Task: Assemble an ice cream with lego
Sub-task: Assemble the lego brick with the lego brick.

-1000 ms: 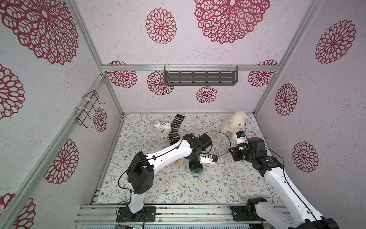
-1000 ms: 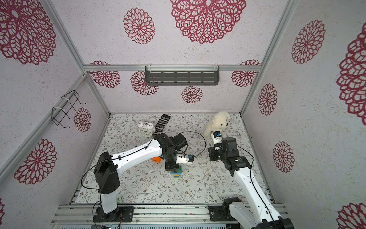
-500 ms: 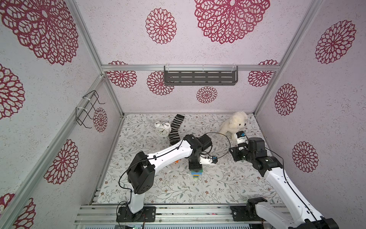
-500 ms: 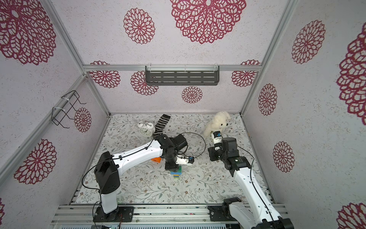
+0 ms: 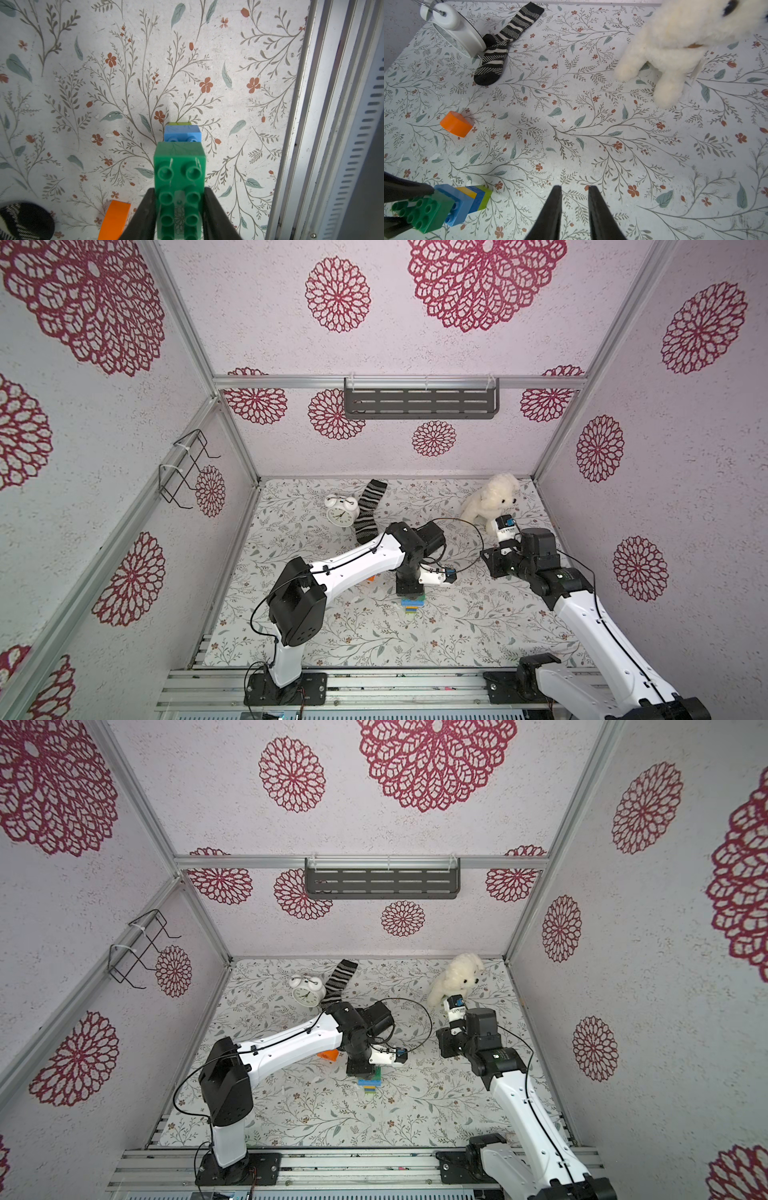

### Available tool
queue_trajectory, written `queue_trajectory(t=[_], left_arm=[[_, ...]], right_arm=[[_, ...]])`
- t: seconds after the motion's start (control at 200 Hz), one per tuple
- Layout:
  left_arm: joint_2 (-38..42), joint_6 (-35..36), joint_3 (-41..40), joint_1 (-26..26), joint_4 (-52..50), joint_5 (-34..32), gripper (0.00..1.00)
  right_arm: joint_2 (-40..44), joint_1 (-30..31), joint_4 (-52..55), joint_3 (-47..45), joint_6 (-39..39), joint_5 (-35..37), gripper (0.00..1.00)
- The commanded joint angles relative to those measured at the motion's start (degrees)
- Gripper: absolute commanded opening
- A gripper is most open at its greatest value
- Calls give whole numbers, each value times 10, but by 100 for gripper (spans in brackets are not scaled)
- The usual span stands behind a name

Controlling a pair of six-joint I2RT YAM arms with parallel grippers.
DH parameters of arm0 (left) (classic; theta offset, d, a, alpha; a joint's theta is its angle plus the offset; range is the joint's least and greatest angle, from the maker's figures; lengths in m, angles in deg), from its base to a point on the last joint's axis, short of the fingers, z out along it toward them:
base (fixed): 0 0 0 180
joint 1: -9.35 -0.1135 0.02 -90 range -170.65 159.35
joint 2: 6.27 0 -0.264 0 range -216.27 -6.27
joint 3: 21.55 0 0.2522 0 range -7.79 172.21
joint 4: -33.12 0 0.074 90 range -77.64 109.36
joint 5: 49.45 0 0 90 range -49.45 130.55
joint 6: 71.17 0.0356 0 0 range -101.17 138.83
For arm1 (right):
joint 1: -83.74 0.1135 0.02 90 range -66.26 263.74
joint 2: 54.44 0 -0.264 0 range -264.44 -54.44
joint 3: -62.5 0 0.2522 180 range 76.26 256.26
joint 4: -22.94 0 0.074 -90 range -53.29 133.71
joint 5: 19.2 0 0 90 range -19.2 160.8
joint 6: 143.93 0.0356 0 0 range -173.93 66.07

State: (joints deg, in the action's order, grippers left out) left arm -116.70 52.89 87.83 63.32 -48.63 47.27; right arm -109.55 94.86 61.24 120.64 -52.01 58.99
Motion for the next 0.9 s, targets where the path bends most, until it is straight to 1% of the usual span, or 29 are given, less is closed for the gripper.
queue_trajectory(t=[0.0, 0.195, 0.896], left_arm=[[-15, 4, -5, 6, 8, 1, 21], [-15, -2, -7, 9, 11, 9, 21], [-15, -8, -18, 11, 18, -3, 21]], right_arm=[[5, -3, -4, -3, -10, -2, 26], [4, -3, -4, -4, -10, -4, 26], [4, -3, -5, -5, -10, -8, 26]])
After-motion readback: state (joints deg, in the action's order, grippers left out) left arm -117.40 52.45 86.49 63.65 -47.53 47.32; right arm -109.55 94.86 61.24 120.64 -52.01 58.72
